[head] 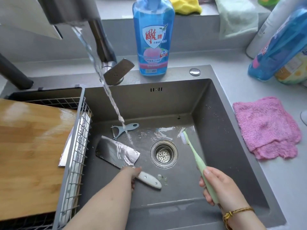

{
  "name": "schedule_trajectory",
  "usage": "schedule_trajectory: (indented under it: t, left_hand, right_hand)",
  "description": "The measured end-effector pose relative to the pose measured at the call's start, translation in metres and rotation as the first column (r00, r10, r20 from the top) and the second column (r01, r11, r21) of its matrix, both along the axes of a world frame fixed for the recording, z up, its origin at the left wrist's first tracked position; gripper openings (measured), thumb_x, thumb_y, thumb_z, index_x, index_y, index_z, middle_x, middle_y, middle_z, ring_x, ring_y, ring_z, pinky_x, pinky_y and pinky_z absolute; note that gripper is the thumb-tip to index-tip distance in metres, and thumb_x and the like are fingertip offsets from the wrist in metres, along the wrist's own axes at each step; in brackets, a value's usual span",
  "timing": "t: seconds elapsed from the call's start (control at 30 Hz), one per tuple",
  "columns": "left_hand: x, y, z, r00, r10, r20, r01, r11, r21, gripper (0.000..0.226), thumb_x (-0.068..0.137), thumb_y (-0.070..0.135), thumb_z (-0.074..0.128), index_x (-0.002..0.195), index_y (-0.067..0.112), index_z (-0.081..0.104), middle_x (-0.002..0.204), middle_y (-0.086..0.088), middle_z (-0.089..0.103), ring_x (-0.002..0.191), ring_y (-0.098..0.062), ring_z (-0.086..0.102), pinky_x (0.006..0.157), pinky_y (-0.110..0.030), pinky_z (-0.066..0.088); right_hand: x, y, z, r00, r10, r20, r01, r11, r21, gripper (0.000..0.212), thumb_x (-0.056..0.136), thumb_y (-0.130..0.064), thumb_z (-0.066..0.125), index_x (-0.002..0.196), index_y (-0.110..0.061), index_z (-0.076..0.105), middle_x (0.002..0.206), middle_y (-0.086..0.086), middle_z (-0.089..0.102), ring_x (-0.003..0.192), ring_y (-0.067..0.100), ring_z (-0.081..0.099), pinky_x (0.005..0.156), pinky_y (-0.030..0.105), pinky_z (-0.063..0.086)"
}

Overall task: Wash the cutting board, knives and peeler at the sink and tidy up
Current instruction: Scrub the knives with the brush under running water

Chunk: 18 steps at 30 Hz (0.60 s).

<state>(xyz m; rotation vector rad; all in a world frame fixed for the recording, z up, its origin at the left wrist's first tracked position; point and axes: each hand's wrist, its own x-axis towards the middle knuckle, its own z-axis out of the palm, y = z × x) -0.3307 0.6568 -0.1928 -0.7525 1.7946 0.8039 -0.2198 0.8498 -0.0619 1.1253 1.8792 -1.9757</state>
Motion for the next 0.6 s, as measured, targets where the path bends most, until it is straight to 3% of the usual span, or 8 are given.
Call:
schedule_trajectory:
  t: [0.17,0.3,0.43,0.53,0.6]
  left_hand:
    - [0.003,0.003,-0.008,0.971,0.233,-0.047,-0.234,0.972,-0.02,0.026,0.088,0.017,0.056,0.069,0.004,0.046,0.064,-0.01,0.045,0.052,-0.02,0.042,0.049,-0.031,0.041]
    - [0.004,-0.002,0.005,0.948,0.319,0.012,-0.319,0.947,0.023,0.026,0.091,0.018,0.049,0.069,0.007,0.042,0.067,-0.009,0.047,0.058,-0.019,0.045,0.047,-0.03,0.043]
    - [0.007,-0.017,0.022,0.895,0.445,-0.007,-0.444,0.893,0.07,0.024,0.091,0.013,0.049,0.07,0.005,0.042,0.067,-0.01,0.048,0.056,-0.022,0.049,0.022,-0.023,0.035]
    - [0.011,-0.023,0.041,0.897,0.441,-0.04,-0.436,0.896,0.084,0.024,0.093,0.017,0.048,0.072,0.007,0.042,0.066,-0.009,0.05,0.055,-0.021,0.052,0.029,-0.024,0.042]
    - [0.013,-0.026,0.057,0.91,0.407,-0.081,-0.398,0.911,0.112,0.021,0.095,0.021,0.044,0.079,0.008,0.042,0.068,-0.008,0.05,0.056,-0.02,0.052,0.044,-0.033,0.049]
  right_hand:
    - [0.0,0.001,-0.001,1.0,-0.009,-0.006,0.01,1.0,0.01,0.021,0.094,-0.007,0.043,0.08,-0.011,0.057,0.059,0.006,0.048,0.027,0.008,0.035,0.028,0.015,0.025]
    - [0.0,0.002,-0.002,1.0,0.002,-0.007,-0.002,1.0,0.017,0.021,0.094,-0.007,0.042,0.08,-0.011,0.057,0.06,0.007,0.048,0.027,0.007,0.035,0.028,0.015,0.026]
    - [0.001,0.001,-0.002,1.0,0.002,-0.019,-0.002,1.0,0.027,0.021,0.095,-0.009,0.042,0.08,-0.013,0.057,0.062,0.008,0.048,0.026,0.007,0.036,0.029,0.013,0.026]
    - [0.002,0.0,-0.001,0.999,0.002,-0.033,0.0,0.999,0.047,0.021,0.095,-0.009,0.042,0.081,-0.013,0.057,0.063,0.008,0.048,0.026,0.006,0.036,0.029,0.012,0.026]
    - [0.004,-0.002,0.0,0.999,0.011,-0.042,-0.008,0.998,0.068,0.02,0.095,-0.008,0.042,0.082,-0.012,0.056,0.063,0.008,0.048,0.025,0.005,0.036,0.029,0.012,0.025]
